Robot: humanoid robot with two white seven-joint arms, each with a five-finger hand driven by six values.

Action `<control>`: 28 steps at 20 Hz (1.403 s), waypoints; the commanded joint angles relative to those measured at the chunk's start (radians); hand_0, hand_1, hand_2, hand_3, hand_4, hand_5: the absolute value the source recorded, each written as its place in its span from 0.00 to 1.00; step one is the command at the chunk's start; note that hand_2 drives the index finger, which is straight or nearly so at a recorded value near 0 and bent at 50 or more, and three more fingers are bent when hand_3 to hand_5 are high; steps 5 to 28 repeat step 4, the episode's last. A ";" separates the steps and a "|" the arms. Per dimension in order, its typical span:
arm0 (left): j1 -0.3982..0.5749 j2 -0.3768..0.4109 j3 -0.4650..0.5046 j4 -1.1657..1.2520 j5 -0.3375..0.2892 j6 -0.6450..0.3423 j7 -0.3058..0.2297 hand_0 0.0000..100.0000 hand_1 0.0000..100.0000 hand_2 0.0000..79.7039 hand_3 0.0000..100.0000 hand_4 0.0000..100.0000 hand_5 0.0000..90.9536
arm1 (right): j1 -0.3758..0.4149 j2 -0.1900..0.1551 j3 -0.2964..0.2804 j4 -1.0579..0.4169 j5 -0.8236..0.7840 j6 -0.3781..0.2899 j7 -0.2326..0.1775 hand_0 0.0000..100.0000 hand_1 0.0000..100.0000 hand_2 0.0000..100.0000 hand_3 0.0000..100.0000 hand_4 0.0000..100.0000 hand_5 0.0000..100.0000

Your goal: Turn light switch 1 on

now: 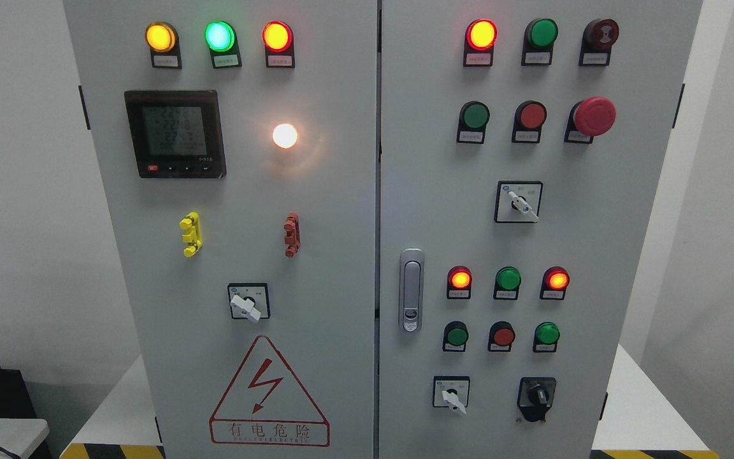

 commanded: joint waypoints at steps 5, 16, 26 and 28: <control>-0.025 0.020 -0.125 0.109 -0.002 0.018 0.007 0.34 0.00 0.00 0.00 0.07 0.22 | 0.000 0.000 0.017 0.000 -0.025 -0.001 0.000 0.12 0.39 0.00 0.00 0.00 0.00; -0.025 0.020 -0.125 0.109 -0.002 0.018 0.007 0.34 0.00 0.00 0.00 0.07 0.22 | 0.000 0.000 0.017 0.000 -0.025 -0.001 0.000 0.12 0.39 0.00 0.00 0.00 0.00; -0.025 0.020 -0.125 0.109 -0.002 0.018 0.007 0.34 0.00 0.00 0.00 0.07 0.22 | 0.000 0.000 0.017 0.000 -0.025 -0.001 0.000 0.12 0.39 0.00 0.00 0.00 0.00; -0.025 0.020 -0.125 0.109 -0.002 0.018 0.007 0.34 0.00 0.00 0.00 0.07 0.22 | 0.000 0.000 0.017 0.000 -0.025 -0.001 0.000 0.12 0.39 0.00 0.00 0.00 0.00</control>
